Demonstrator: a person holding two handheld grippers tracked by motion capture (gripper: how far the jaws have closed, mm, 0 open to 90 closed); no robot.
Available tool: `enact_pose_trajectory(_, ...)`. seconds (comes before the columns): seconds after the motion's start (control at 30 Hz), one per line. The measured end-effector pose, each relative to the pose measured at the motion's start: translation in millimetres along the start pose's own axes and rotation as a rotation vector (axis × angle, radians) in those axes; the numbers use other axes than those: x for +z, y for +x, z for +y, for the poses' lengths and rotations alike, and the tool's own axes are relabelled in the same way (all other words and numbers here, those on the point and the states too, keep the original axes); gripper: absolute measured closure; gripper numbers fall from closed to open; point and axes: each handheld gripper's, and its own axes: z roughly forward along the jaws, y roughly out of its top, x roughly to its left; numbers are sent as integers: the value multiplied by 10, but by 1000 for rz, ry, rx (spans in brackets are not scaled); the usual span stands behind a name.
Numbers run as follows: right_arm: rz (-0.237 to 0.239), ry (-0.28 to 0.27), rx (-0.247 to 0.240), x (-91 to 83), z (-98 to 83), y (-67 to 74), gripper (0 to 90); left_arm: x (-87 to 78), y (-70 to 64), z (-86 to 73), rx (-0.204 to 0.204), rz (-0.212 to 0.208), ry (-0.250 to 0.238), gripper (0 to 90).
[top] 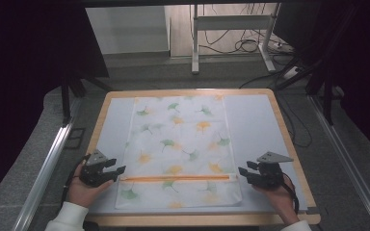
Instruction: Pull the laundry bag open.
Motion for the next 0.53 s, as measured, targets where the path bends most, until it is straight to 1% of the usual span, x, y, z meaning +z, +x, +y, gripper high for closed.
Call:
enact_pose_trajectory(0.03, -7, -4, 7, -15, -5, -25, 530, -8, 20, -8, -17, -5, -5, 474)
enact_pose_trajectory(0.1, -21, -15, 24, -42, -19, -71, 527, -19, 41, -18, -32, -12, -7, 470)
enact_pose_trajectory(0.17, -25, -21, 34, -48, -28, -86, 525, -11, 31, -19, -19, -12, -2, 466)
enact_pose_trajectory(0.23, -26, -17, 29, -36, -25, -74, 524, 0, 16, -14, -11, -14, -1, 465)
enact_pose_trajectory(0.33, -18, -15, 16, -23, -13, -38, 515, 3, 32, -13, -16, -23, 11, 464)
enact_pose_trajectory(0.4, -20, -12, 9, -17, -13, -28, 496, -2, 42, -16, -25, -19, 9, 458)
enact_pose_trajectory(0.53, -23, -15, 23, -19, -22, -52, 443, 1, 46, -15, -28, -9, 9, 443)
